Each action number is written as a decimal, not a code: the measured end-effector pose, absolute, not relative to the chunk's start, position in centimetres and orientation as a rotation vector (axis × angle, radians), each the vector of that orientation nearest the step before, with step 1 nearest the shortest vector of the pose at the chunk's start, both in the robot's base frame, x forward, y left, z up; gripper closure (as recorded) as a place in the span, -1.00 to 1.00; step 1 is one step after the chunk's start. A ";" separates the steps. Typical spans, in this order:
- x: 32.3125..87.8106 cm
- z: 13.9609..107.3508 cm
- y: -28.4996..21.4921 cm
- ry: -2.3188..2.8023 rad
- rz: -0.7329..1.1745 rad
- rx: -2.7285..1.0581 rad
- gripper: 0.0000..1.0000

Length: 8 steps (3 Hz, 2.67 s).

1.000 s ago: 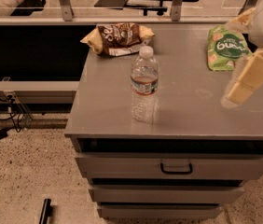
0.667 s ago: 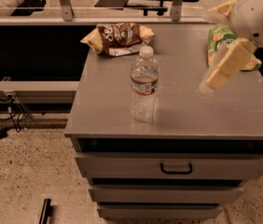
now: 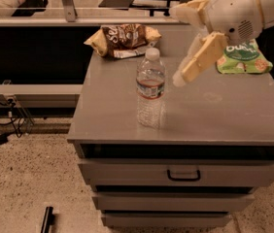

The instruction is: Knock water bottle over

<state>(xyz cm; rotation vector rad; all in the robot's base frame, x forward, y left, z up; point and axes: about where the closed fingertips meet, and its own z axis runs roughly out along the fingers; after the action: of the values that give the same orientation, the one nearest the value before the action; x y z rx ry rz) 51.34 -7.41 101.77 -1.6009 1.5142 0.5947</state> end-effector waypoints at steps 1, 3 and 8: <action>51.8 100.8 -5.3 1.457 0.759 -1.556 -1.00; 52.5 97.3 -3.8 1.369 0.925 -1.472 -1.00; 51.7 95.9 -3.0 1.215 0.971 -1.511 -0.25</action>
Offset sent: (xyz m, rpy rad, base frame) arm 0.0160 0.0444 -0.0387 0.2794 0.1746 0.1294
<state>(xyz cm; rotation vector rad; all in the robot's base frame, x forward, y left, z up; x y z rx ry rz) 51.71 -3.03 95.88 -1.5114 1.2152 0.9715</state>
